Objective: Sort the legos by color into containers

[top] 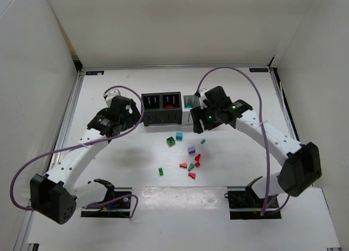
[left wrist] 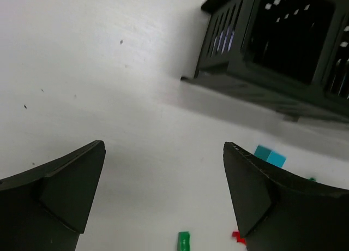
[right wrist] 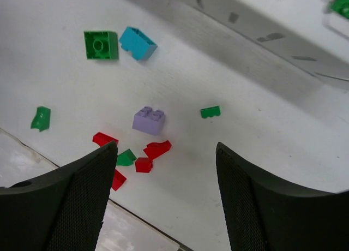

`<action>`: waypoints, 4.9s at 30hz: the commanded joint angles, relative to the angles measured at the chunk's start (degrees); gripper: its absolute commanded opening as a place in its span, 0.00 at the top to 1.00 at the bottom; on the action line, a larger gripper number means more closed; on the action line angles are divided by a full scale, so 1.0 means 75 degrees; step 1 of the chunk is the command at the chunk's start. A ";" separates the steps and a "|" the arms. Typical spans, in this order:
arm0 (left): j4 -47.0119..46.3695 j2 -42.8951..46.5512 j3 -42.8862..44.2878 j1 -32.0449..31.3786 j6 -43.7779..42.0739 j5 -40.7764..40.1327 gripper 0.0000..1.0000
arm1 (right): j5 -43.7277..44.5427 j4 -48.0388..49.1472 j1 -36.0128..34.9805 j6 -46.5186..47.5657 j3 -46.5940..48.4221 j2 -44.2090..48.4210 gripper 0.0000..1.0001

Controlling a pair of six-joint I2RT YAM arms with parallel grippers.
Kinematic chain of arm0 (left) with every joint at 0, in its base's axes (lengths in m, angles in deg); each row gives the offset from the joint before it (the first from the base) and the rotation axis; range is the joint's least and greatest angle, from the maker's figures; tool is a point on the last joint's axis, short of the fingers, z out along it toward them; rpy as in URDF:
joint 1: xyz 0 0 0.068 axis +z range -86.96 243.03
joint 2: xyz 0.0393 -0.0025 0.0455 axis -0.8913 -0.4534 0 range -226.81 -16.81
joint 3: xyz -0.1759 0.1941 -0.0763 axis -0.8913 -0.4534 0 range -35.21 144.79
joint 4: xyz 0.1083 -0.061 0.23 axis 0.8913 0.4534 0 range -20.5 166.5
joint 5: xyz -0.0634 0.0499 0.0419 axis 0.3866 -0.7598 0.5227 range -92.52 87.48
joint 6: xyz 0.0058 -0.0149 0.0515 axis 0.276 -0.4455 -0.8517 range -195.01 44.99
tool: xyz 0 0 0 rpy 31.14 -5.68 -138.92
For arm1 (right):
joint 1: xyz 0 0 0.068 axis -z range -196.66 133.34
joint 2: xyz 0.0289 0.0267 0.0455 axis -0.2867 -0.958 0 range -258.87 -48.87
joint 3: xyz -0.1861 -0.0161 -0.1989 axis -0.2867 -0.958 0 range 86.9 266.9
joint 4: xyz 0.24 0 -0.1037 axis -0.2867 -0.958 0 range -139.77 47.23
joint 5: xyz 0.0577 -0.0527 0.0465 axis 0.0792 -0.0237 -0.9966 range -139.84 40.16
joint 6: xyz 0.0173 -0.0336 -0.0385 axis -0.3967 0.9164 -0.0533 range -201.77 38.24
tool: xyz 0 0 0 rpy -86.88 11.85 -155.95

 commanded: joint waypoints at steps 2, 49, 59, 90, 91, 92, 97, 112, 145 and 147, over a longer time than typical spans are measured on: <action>0.0501 0.0852 -0.0626 -0.0290 0.0359 0.0324 0.00 | 0.0320 0.0162 -0.0810 0.0317 -0.0114 -0.0620 0.23; 0.1263 0.1486 -0.0779 -0.0865 0.0769 -0.0695 0.00 | 0.0332 -0.0318 -0.1905 0.0692 0.0974 -0.2087 0.82; 0.1567 0.1698 -0.0639 -0.0806 0.0582 -0.0883 0.00 | -0.0546 -0.0564 -0.1612 0.1606 0.4975 -0.2973 0.82; 0.1521 0.2096 -0.0591 -0.0759 0.0136 -0.0121 0.00 | 0.0239 -0.1116 -0.1822 0.2146 0.8687 -0.6211 0.35; 0.1521 0.2096 -0.0568 -0.0748 0.0124 -0.0098 0.00 | 0.0239 -0.1127 -0.1811 0.2146 0.8687 -0.6187 0.33; 0.1509 0.2096 -0.0568 -0.0748 0.0124 -0.0086 0.00 | 0.0227 -0.1116 -0.1811 0.2157 0.8698 -0.6187 0.30; 0.1462 0.2014 -0.0451 -0.0759 -0.0168 0.0043 0.00 | 0.0110 -0.1035 -0.1764 0.2075 0.8465 -0.5731 0.26; -0.0468 -0.1124 0.0545 -0.2891 -0.2838 0.0781 0.02 | 0.0822 0.0830 0.0169 0.0201 0.1858 -0.0179 0.21; -0.2955 -0.5017 0.1589 -0.3267 -0.3403 0.1449 0.23 | 0.1012 0.0549 0.1341 0.0130 0.0776 0.0821 0.21; -0.3014 -0.5052 0.1565 -0.3267 -0.3380 0.1414 0.27 | 0.0978 0.0549 0.1306 0.0130 0.0788 0.0809 0.20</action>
